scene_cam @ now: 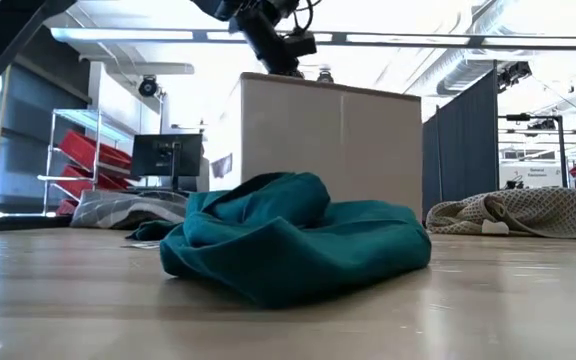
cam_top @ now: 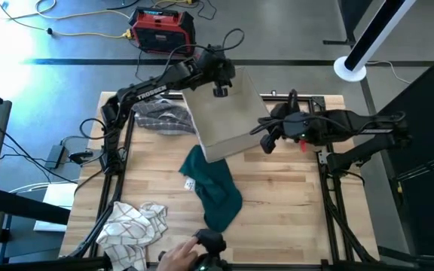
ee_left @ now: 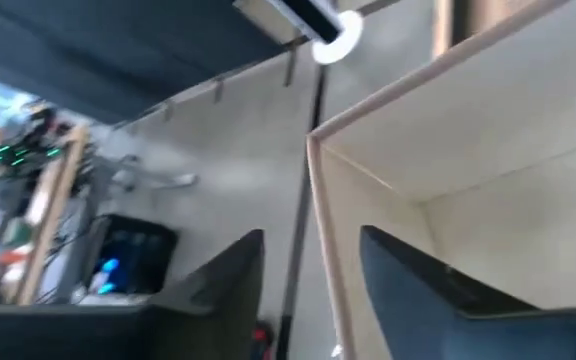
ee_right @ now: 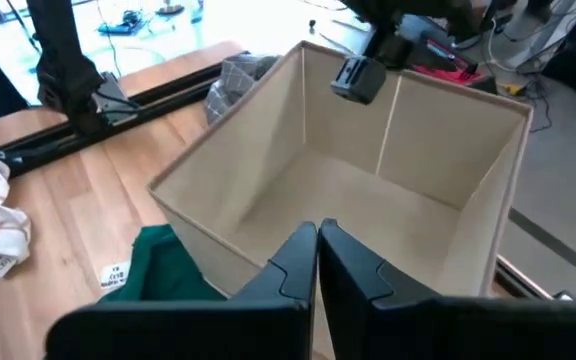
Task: Fold towel
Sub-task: Fold the green towel
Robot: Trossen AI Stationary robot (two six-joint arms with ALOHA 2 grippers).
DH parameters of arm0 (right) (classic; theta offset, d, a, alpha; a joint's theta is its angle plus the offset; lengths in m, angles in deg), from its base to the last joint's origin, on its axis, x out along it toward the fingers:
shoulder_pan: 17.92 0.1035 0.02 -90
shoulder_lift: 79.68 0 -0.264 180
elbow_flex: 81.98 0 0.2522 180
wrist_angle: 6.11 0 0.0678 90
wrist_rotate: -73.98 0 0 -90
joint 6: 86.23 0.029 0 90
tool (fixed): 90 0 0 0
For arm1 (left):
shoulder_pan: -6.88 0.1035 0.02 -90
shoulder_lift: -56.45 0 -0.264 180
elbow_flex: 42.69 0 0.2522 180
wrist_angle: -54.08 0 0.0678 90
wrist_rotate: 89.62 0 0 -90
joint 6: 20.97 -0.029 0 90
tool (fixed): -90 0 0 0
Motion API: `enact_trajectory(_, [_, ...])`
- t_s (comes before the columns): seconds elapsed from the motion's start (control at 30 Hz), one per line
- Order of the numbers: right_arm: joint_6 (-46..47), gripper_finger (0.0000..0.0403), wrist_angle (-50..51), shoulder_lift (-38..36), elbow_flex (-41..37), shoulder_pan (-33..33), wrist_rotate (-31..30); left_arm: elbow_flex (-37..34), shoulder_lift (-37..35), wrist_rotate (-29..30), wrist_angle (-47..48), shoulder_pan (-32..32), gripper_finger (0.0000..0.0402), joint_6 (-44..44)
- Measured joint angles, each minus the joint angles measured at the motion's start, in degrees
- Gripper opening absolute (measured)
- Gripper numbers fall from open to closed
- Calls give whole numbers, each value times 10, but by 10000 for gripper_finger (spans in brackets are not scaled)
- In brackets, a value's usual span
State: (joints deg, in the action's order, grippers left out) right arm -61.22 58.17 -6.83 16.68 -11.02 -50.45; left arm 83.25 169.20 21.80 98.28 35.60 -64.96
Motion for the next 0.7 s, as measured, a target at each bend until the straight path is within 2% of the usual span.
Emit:
enact_trajectory(0.13, [-18, 0, 15, -4, 0, 0, 2, 0, -31, 122, 37, -22, 212, -2])
enact_trajectory(0.23, [-48, 0, 14, -4, 0, 0, 10, 0, -73, 147, 141, -39, 218, 35])
enact_trajectory(0.3, [-76, 0, 7, -4, 0, 0, 20, 0, -105, 107, 234, -47, 217, 100])
enact_trajectory(0.4, [-126, 0, -19, -4, 0, -3, 18, 0, -155, 6, 347, -46, 209, 209])
enact_trajectory(0.53, [-189, 0, -27, -4, 1, -13, 13, 0, -217, -107, 409, -32, 197, 292])
enact_trajectory(0.7, [-271, 0, -1, -3, 1, -21, 47, 0, -273, -145, 459, -38, 190, 363])
